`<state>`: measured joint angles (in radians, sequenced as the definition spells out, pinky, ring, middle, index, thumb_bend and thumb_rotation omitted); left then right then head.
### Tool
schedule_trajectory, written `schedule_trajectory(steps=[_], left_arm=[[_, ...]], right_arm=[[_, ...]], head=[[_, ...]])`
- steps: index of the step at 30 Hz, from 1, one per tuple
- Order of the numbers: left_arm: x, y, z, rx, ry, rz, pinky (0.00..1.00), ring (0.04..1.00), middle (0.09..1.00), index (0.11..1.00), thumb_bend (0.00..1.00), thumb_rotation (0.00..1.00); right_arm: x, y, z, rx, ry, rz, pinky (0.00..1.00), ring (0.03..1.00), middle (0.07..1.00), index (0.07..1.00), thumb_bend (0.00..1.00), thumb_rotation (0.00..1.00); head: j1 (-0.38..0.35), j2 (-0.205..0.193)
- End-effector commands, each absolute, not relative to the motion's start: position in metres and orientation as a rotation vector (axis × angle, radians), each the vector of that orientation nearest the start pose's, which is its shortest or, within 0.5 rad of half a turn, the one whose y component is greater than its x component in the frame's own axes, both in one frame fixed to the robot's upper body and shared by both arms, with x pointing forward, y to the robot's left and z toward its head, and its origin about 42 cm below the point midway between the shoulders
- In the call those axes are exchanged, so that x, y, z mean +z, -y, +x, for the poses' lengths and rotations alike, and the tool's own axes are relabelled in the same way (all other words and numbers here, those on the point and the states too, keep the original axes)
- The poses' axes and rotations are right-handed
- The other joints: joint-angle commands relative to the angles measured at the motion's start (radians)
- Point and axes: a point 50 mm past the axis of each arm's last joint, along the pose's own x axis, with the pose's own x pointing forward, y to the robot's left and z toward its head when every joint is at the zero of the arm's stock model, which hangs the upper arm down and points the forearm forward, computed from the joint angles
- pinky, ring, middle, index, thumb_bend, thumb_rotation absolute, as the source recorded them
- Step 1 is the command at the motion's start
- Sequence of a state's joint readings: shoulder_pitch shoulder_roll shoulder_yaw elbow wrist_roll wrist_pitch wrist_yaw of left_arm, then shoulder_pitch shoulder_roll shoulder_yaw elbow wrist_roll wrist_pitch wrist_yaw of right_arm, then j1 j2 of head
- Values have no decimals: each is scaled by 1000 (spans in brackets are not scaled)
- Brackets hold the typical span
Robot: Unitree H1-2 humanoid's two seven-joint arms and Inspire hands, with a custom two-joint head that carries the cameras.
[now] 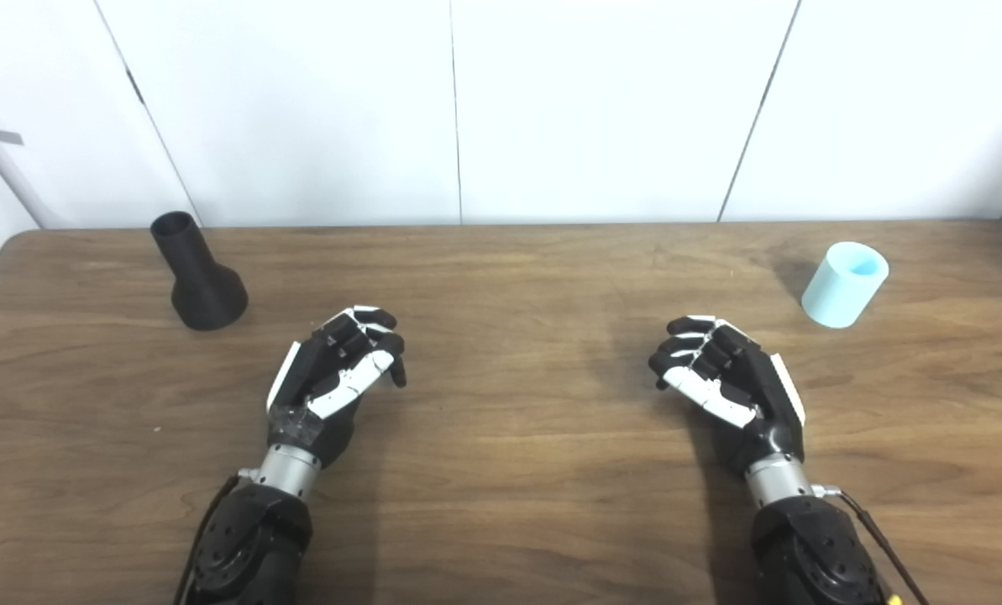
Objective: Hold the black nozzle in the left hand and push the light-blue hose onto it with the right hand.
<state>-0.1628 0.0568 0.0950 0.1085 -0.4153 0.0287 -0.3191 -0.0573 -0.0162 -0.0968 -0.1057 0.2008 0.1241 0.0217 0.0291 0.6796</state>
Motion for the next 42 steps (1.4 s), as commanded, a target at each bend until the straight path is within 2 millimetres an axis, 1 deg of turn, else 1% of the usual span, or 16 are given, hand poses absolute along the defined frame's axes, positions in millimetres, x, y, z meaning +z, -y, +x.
schedule_trajectory(steps=[1,10,12,15,17,18,20,21,25,30,33,35,37,38,41,42], left_arm=[[96,-229,326,-264,38,-387,277,319,420,498,518,0],[96,-229,326,-259,34,-387,283,324,423,494,519,0],[95,-228,326,-258,33,-387,286,324,423,495,519,0],[92,-225,327,-262,30,-391,284,319,417,500,517,0],[88,-219,327,-264,28,-391,277,314,414,502,516,0],[86,-216,326,-263,25,-393,276,313,414,503,516,0],[80,-210,327,-263,22,-383,268,318,418,501,518,0],[77,-206,327,-261,21,-377,261,318,420,499,518,0],[65,-195,330,-247,22,-382,264,325,422,498,519,0],[72,-193,332,-191,75,-326,303,354,446,492,521,0],[90,-201,332,-94,148,-219,370,430,459,503,521,0],[106,-215,332,-7,201,-115,351,417,443,521,517,0],[117,-229,330,51,230,-38,338,411,442,528,514,0],[121,-234,329,67,237,-18,354,439,452,524,515,0],[137,-256,324,127,262,94,420,537,489,505,516,0],[144,-265,322,143,271,131,463,571,574,502,512,34]], right_arm=[[151,235,307,-14,144,164,328,383,453,498,524,0],[151,234,308,-8,145,193,323,382,452,497,524,0],[150,235,308,-5,148,189,322,381,451,499,524,0],[147,239,309,-7,152,179,320,379,449,502,524,0],[144,243,308,-7,155,161,324,380,448,504,523,0],[143,246,307,-5,159,156,323,380,446,506,522,0],[138,252,307,-8,154,177,320,382,449,504,521,0],[136,255,308,-15,147,195,322,385,452,499,522,0],[145,254,304,-70,109,160,326,383,453,497,521,0],[150,253,301,-103,96,103,283,347,446,501,522,0],[150,252,301,-99,100,88,272,337,444,501,523,0],[150,252,301,-93,99,99,264,333,443,501,523,0],[150,251,301,-95,96,99,266,384,468,517,516,0],[150,251,301,-98,95,95,266,389,469,519,515,0],[150,252,301,-98,93,93,263,396,473,521,514,0],[149,252,301,-98,94,89,262,397,472,522,514,0]], head=[[0,1],[-2,3],[20,-11],[95,-43],[202,-91],[214,-97],[313,-158],[339,-179],[398,-233],[408,-245],[407,-247],[407,-246],[408,-242],[408,-242],[412,-240],[413,-240]])
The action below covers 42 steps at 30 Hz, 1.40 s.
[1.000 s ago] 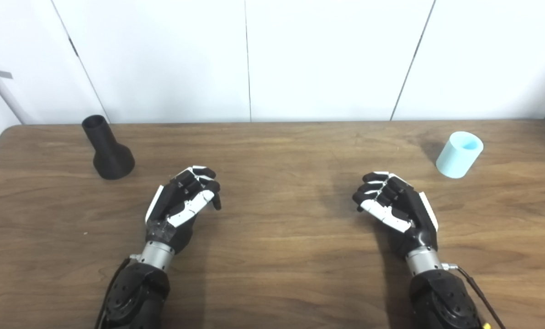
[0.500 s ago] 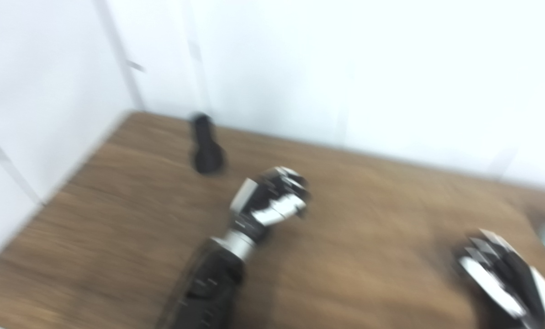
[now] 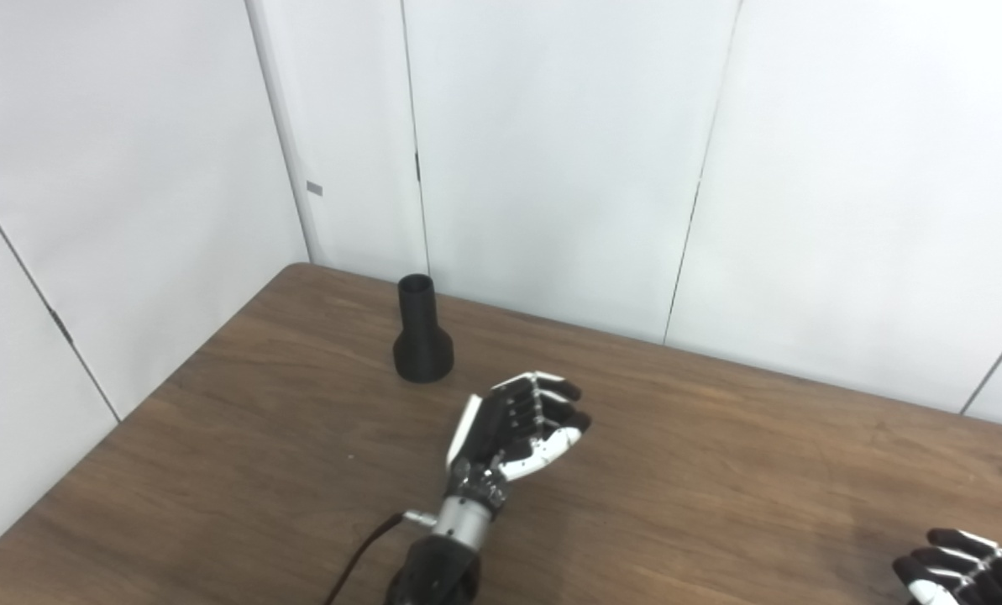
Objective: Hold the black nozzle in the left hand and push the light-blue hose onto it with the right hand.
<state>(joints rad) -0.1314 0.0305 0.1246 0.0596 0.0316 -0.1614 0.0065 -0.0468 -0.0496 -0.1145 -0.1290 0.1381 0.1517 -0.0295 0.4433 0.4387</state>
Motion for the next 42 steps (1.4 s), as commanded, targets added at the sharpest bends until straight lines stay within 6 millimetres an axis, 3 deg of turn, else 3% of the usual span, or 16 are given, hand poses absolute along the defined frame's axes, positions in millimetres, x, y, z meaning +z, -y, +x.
schedule_trajectory(steps=[1,2,4,6,11,17,20,22,26,29,34,37,42], left_arm=[[150,-272,320,156,275,159,511,609,630,501,510,52],[157,-280,318,173,277,185,540,635,665,500,510,62],[170,-294,314,210,281,218,615,696,718,666,646,146],[183,-308,310,253,289,253,651,731,743,726,689,166],[206,-334,310,362,285,302,703,758,790,777,720,160],[219,-363,323,489,338,370,724,799,816,816,740,160],[225,-371,331,531,348,432,877,872,857,858,743,212],[230,-374,337,534,346,459,861,868,870,880,747,224],[237,-379,348,497,330,497,950,975,980,975,772,234],[242,-385,358,479,314,526,901,987,998,998,816,257],[245,-396,372,494,257,560,942,998,1000,1000,855,240],[246,-401,380,467,211,587,885,972,1000,1000,923,292],[248,-405,393,397,138,635,991,1000,1000,1000,998,383]], right_arm=[[149,253,301,-98,94,87,261,397,471,522,514,0],[149,253,301,-97,94,86,260,397,470,523,514,0],[148,254,302,-96,90,95,264,396,472,523,514,0],[148,255,302,-97,88,95,268,396,475,523,514,0],[147,255,303,-99,83,92,263,398,467,524,514,0],[147,255,304,-102,85,88,261,397,469,522,514,0],[148,255,305,-108,80,90,263,398,470,519,515,0],[148,255,306,-106,83,91,264,399,471,518,515,0],[147,255,307,-107,84,80,266,399,474,517,516,0],[148,254,307,-114,85,67,264,401,475,516,516,0],[150,255,306,-114,88,83,267,397,472,523,514,0],[151,254,306,-115,85,82,270,397,473,523,515,0],[153,252,305,-116,79,76,267,399,475,519,515,0]], head=[[-1,1],[-1,2],[1,3],[4,2],[5,2],[2,3],[0,3],[-1,3],[-10,12],[-11,13],[-14,14],[-14,17],[-14,17]])
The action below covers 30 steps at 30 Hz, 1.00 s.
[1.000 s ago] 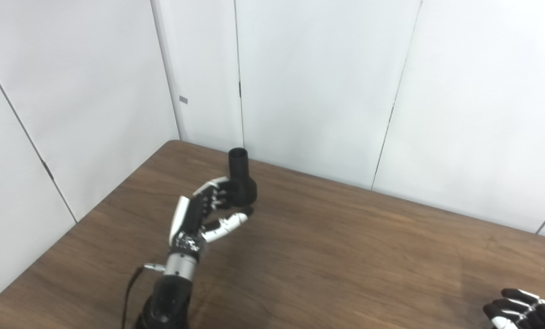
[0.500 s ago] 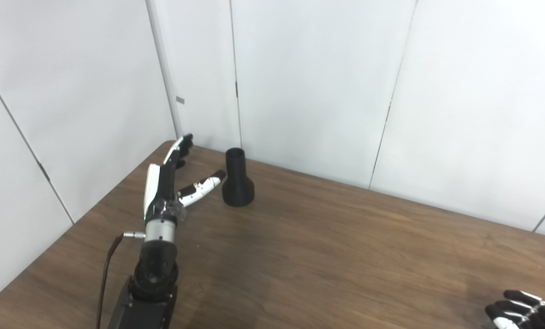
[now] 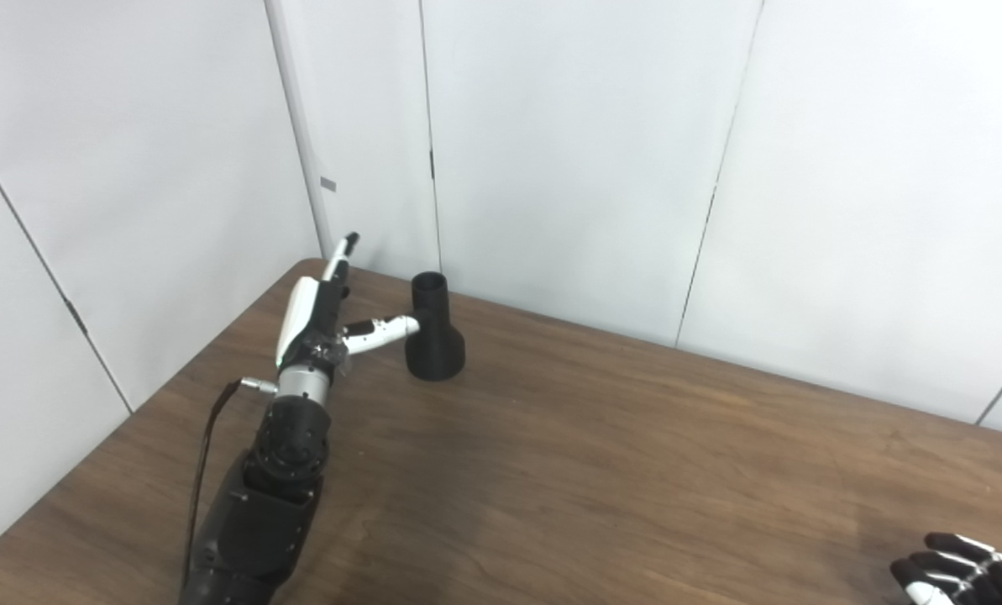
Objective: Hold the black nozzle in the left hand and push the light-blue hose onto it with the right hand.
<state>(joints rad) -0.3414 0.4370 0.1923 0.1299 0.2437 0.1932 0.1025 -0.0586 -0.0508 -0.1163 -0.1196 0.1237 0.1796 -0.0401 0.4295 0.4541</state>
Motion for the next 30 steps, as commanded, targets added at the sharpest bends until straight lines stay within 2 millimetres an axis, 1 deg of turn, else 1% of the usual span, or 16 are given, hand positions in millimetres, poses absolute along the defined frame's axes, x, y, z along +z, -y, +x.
schedule_trajectory(steps=[1,3,6,9,17,24,28,30], left_arm=[[249,-405,396,383,125,640,997,1000,1000,1000,1000,384],[249,-406,401,351,103,656,1000,1000,1000,1000,1000,368],[249,-407,407,318,70,693,997,1000,1000,1000,1000,371],[248,-406,413,316,58,712,1000,1000,1000,1000,1000,383],[245,-406,425,327,39,723,1000,1000,1000,1000,1000,369],[239,-403,433,330,16,704,1000,1000,1000,1000,1000,350],[233,-400,436,332,8,689,947,1000,1000,1000,1000,360],[230,-399,437,336,2,668,953,1000,1000,1000,1000,354]], right_arm=[[154,252,305,-116,77,81,266,399,475,519,515,0],[155,251,304,-114,79,85,267,400,475,518,515,0],[156,250,303,-108,88,86,265,400,475,517,515,0],[158,248,302,-112,87,81,267,400,475,520,514,0],[163,246,298,-107,94,78,267,401,475,520,514,0],[167,243,296,-103,95,87,270,401,475,521,513,0],[170,242,294,-106,91,86,277,402,478,520,512,0],[171,242,293,-105,91,83,279,402,479,520,512,0]], head=[[-5,7],[-5,10],[-9,11],[-14,17],[-21,24],[-26,31],[-28,33],[-32,36]])
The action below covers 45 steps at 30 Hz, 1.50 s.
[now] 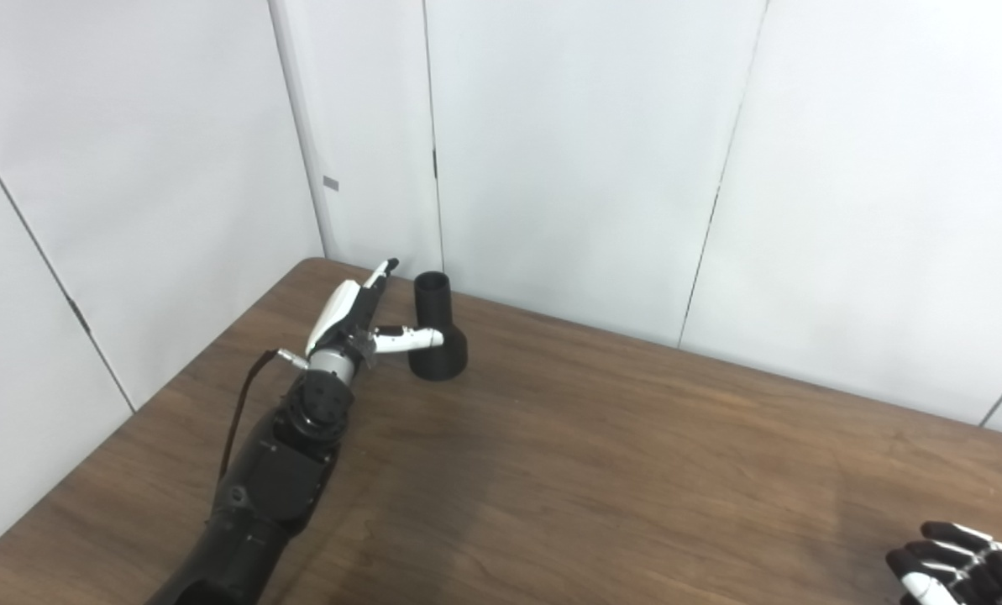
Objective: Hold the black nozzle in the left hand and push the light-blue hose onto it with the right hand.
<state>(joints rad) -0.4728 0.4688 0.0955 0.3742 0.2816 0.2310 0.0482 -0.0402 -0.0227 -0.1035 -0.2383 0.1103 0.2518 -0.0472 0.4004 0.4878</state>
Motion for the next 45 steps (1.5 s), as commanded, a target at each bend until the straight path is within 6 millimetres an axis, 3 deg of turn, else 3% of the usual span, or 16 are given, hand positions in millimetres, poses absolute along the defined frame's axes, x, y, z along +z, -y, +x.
schedule_trajectory(steps=[1,24,36,39,40,41,42,44,45], left_arm=[[229,-398,438,336,-3,663,960,1000,1000,1000,1000,351],[204,-382,444,267,-32,654,846,955,996,1000,940,338],[190,-378,449,245,-34,692,811,894,932,948,953,359],[186,-374,451,283,-11,679,725,809,833,837,843,246],[186,-373,452,297,-6,668,610,697,731,742,802,165],[184,-372,452,312,-3,669,560,641,667,676,760,102],[183,-370,453,327,-1,678,529,607,630,637,749,75],[180,-368,454,352,11,721,390,461,480,534,570,15],[178,-366,454,363,22,745,318,389,445,519,546,7]], right_arm=[[172,241,293,-106,91,82,279,403,480,519,512,0],[186,234,284,-116,85,90,292,407,482,520,511,0],[190,232,278,-123,76,98,306,410,479,521,510,0],[190,233,277,-121,77,104,299,408,479,521,510,0],[190,233,277,-121,77,104,301,408,478,522,510,0],[190,233,277,-123,76,103,302,408,477,523,510,0],[191,234,277,-124,74,102,303,408,477,523,510,0],[191,234,276,-126,73,98,308,409,476,523,510,0],[191,234,276,-126,73,96,309,410,476,523,510,0]], head=[[-4,3],[-26,27],[-37,40],[-37,44],[-38,45],[-38,45],[-37,47],[-37,47],[-37,49]])
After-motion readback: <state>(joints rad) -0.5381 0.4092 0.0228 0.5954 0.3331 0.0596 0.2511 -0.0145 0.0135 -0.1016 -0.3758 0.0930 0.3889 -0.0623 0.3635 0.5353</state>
